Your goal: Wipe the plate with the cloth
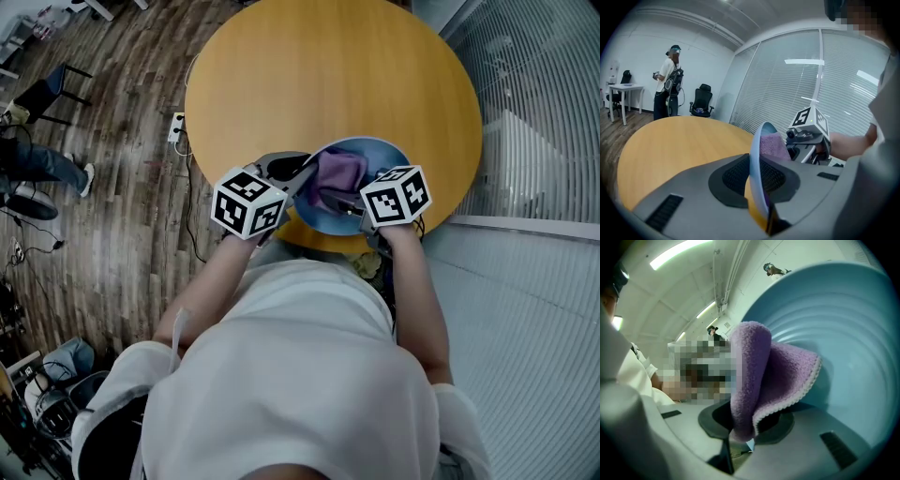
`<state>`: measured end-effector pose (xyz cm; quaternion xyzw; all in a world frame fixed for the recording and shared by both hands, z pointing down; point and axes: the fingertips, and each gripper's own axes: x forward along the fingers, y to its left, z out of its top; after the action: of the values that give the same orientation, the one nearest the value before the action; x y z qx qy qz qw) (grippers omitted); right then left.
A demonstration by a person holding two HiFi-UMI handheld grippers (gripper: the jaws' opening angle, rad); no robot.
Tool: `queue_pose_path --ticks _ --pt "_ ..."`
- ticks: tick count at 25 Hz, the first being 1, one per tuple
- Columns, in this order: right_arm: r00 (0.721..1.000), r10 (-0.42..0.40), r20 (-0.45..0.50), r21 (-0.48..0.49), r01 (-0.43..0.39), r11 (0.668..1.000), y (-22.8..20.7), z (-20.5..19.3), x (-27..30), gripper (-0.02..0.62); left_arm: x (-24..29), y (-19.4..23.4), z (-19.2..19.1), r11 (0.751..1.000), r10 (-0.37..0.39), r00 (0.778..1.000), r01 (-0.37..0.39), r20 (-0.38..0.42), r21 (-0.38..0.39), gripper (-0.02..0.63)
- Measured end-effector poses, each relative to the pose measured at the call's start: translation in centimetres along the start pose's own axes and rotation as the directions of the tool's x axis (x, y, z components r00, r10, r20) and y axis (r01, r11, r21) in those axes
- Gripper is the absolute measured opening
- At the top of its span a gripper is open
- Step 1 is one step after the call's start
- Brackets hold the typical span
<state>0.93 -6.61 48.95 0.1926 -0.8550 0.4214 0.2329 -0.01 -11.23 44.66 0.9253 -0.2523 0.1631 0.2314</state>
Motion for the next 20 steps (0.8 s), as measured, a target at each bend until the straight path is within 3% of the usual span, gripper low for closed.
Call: queue_pose_path --ticks 11,20 --pt "0.980 0.058 0.192 0.154 -0.088 0.984 -0.7 1.6 -1.2 0.087 -0.5 0.6 1.5 1.000 0.019 0.999 -0.019 0.043 0.003 0.041" --pt "0.961 0.056 0.272 0.219 -0.119 0.969 -2.1 1.6 -2.7 0.087 -1.0 1.5 1.7 0.999 0.033 0.997 -0.031 0.072 -0.029 0.041"
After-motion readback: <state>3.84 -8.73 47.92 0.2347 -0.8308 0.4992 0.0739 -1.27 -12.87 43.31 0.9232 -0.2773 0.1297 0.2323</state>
